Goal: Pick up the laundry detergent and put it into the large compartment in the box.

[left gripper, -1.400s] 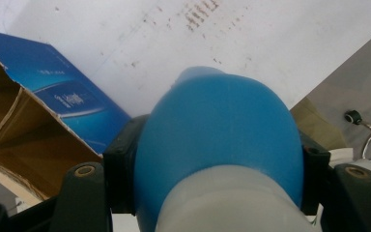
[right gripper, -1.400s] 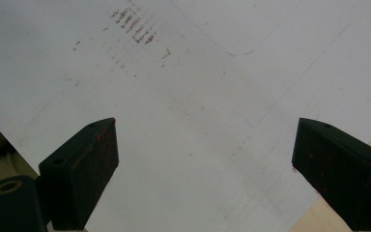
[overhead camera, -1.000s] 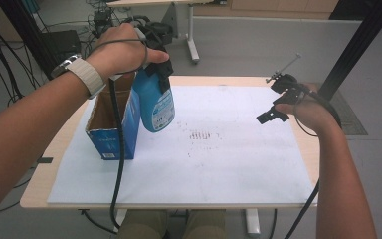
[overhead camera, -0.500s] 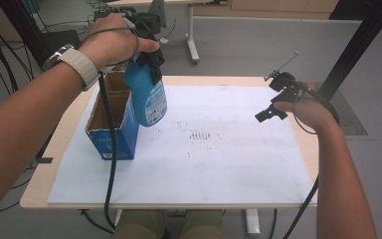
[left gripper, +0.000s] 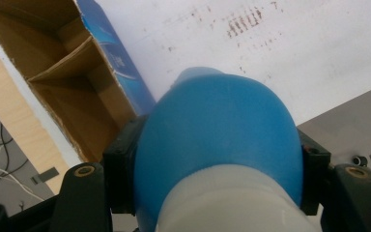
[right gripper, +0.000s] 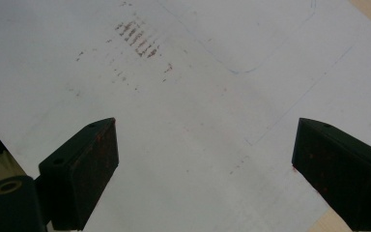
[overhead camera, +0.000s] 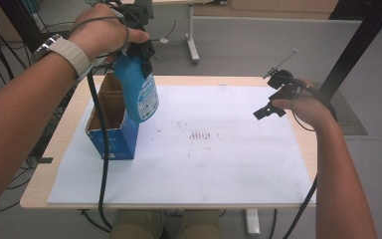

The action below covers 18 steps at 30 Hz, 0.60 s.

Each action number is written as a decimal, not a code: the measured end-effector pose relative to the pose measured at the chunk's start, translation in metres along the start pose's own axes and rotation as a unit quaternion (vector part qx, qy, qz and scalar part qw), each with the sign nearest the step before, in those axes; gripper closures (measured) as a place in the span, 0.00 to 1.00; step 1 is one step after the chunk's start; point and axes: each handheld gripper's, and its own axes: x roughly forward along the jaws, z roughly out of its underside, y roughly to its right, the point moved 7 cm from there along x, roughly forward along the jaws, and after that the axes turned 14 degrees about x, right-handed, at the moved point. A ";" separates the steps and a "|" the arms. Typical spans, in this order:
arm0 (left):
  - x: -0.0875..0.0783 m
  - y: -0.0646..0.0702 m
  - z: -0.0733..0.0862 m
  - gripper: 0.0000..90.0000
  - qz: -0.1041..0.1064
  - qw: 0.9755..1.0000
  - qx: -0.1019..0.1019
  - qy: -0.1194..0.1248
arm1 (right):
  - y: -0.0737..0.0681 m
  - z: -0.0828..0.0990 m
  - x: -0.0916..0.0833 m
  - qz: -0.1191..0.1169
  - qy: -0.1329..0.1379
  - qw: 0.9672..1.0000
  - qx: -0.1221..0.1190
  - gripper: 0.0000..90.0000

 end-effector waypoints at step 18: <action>-0.011 -0.023 0.016 0.41 0.005 0.998 -0.062 0.006 | 0.001 -0.007 0.003 -0.006 0.007 1.000 -0.009 0.10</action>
